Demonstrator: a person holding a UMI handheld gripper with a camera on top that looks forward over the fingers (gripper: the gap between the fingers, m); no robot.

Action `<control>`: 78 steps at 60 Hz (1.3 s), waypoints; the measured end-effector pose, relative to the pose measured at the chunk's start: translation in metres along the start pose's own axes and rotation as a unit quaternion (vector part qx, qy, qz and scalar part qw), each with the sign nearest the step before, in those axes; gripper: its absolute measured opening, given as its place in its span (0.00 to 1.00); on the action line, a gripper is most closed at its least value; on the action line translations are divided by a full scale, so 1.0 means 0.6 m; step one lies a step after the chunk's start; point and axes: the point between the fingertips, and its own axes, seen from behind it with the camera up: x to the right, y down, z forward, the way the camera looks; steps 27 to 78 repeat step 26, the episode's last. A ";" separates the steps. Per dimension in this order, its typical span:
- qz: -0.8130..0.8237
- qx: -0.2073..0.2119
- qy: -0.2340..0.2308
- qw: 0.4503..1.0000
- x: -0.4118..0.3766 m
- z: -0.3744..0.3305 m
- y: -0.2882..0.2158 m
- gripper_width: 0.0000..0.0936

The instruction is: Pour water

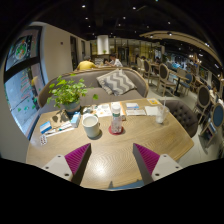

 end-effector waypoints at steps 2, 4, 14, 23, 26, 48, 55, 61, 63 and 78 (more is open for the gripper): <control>0.001 0.002 0.001 1.000 -0.002 -0.017 0.002 0.91; 0.002 0.006 0.001 1.000 -0.005 -0.030 0.002 0.91; -0.010 0.011 0.004 1.000 -0.007 -0.077 0.005 0.91; -0.026 0.020 0.010 0.999 0.001 -0.096 -0.002 0.91; -0.022 0.023 0.008 0.999 0.002 -0.101 -0.004 0.92; -0.022 0.023 0.008 0.999 0.002 -0.101 -0.004 0.92; -0.022 0.023 0.008 0.999 0.002 -0.101 -0.004 0.92; -0.022 0.023 0.008 0.999 0.002 -0.101 -0.004 0.92; -0.022 0.023 0.008 0.999 0.002 -0.101 -0.004 0.92; -0.022 0.023 0.008 0.999 0.002 -0.101 -0.004 0.92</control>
